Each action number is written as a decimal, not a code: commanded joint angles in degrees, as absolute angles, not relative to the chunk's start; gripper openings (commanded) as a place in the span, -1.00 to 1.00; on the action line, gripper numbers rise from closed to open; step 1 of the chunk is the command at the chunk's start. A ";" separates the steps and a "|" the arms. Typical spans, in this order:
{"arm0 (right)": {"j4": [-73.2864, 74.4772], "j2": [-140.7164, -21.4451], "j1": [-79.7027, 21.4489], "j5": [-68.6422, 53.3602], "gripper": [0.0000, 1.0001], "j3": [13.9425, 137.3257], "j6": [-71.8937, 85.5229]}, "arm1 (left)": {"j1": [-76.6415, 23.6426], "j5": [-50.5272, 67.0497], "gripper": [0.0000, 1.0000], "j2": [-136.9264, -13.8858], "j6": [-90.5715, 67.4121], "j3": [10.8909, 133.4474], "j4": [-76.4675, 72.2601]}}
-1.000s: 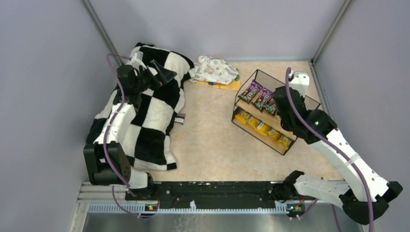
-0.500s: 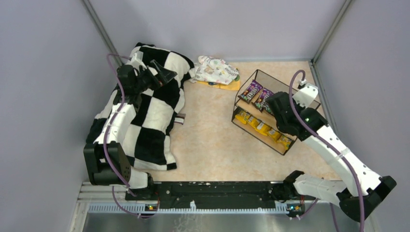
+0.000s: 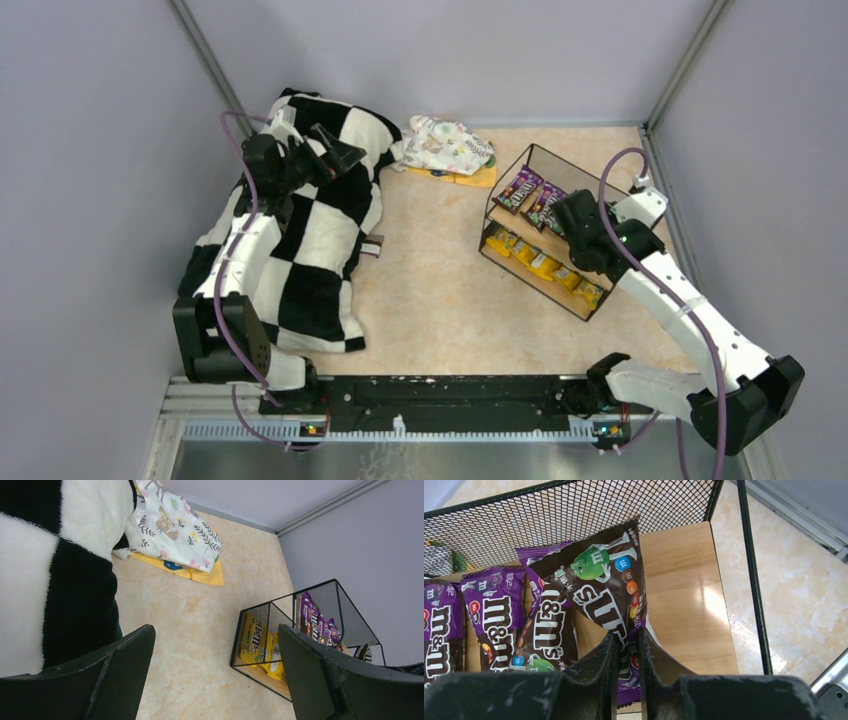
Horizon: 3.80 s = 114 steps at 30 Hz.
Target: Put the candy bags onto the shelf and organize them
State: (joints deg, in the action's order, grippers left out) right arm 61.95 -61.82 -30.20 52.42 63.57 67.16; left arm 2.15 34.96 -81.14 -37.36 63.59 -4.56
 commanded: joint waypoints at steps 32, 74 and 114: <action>57.42 -65.62 -26.63 48.11 -0.65 64.60 76.99 | 2.02 36.30 0.96 -81.83 -37.05 64.81 -6.50; 5.30 -100.26 -58.32 -1.50 0.94 76.01 7.45 | 2.98 31.47 0.96 -80.47 -33.83 66.09 -2.63; -30.57 -134.28 -50.27 -3.90 -0.64 81.41 62.19 | 6.97 37.86 0.96 -81.38 -40.48 63.54 -8.61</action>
